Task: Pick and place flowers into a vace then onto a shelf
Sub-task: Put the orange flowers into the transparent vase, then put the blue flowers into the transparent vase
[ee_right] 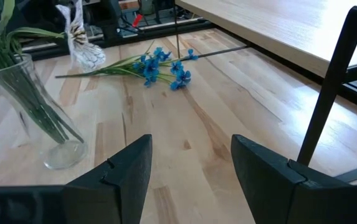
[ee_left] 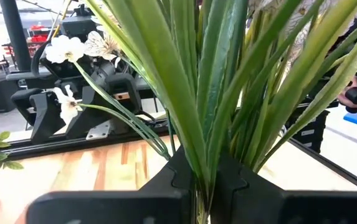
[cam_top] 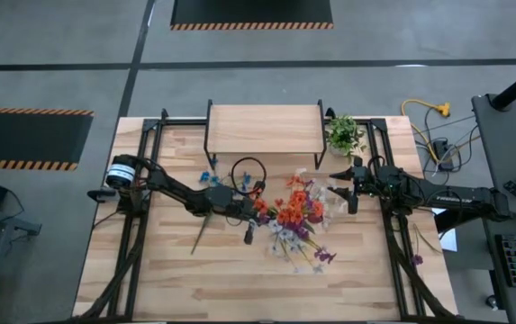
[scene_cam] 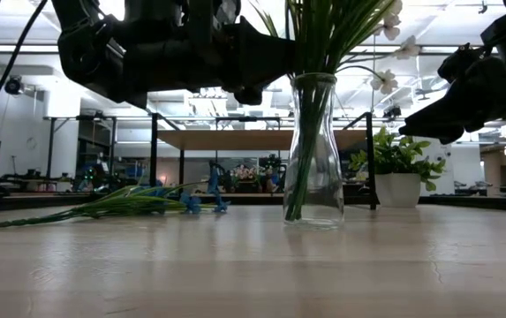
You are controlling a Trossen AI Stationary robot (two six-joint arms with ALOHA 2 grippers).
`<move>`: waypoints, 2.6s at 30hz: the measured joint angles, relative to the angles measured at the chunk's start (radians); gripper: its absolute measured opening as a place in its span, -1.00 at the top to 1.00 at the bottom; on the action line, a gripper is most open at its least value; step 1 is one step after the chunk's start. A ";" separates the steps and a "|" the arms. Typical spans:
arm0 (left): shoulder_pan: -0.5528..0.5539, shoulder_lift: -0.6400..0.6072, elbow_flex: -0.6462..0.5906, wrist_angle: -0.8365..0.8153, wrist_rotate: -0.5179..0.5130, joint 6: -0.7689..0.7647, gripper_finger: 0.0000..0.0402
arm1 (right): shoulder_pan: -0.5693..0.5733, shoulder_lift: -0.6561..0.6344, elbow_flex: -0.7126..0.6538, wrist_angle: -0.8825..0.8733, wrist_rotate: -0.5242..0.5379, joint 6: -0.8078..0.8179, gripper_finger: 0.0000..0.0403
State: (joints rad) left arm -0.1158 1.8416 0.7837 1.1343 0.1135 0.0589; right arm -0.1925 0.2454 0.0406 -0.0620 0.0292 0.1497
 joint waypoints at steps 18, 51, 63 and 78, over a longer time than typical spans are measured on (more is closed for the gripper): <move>0.001 -0.039 -0.001 -0.014 -0.003 -0.030 0.15 | 0.000 0.000 0.000 0.000 0.000 0.000 -0.04; -0.001 -0.444 -0.005 -0.748 -0.001 -0.136 -0.12 | 0.000 0.000 0.000 -0.009 0.000 0.000 -0.04; -0.003 -0.670 -0.005 -1.086 -0.052 -0.270 -0.12 | 0.000 -0.008 0.000 0.042 -0.094 -0.064 -0.04; -0.003 -0.731 -0.010 -1.267 -0.225 -0.462 -0.12 | 0.142 -0.194 -0.032 0.078 0.019 -0.083 0.01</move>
State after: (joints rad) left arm -0.1188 1.1106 0.7734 -0.1324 -0.1115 -0.4028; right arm -0.0506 0.0515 0.0090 0.0160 0.0483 0.0672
